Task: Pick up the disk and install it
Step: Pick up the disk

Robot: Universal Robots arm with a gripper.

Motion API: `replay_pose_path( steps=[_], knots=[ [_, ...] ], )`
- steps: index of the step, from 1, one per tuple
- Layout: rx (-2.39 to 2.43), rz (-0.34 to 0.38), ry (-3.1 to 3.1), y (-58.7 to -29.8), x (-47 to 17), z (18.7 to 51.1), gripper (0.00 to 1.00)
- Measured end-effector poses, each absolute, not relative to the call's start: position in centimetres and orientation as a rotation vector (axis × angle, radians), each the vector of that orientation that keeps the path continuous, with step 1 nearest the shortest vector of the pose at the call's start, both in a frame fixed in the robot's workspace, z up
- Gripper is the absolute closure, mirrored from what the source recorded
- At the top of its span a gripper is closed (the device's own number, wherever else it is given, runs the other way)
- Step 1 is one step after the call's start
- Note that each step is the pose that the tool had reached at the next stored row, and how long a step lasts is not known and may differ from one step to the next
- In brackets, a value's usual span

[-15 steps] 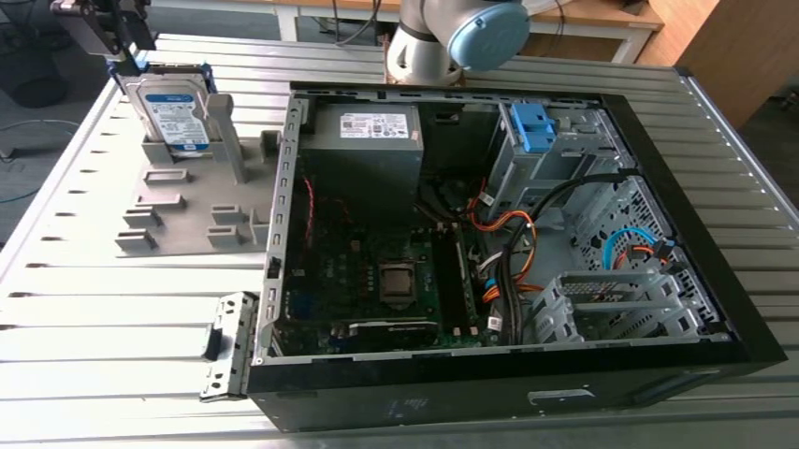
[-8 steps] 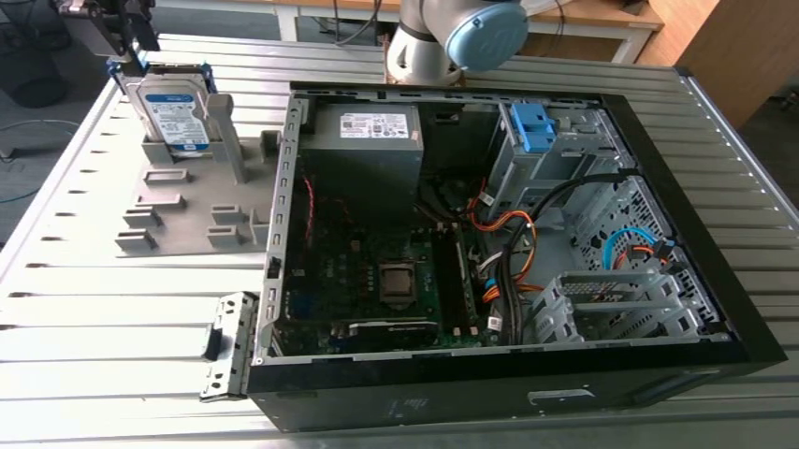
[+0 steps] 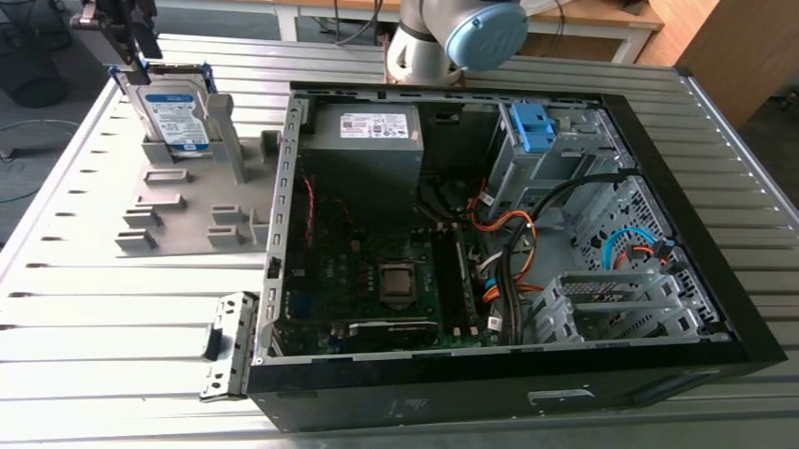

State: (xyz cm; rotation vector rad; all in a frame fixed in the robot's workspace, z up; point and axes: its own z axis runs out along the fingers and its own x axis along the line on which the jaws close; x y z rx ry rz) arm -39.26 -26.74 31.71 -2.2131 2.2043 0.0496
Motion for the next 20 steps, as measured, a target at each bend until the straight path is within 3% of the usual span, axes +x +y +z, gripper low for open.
replay_pose_path(
  steps=[20],
  knots=[
    [-2.215,0.05,2.202,-26.7,-39.3,28.1,0.41]
  ],
)
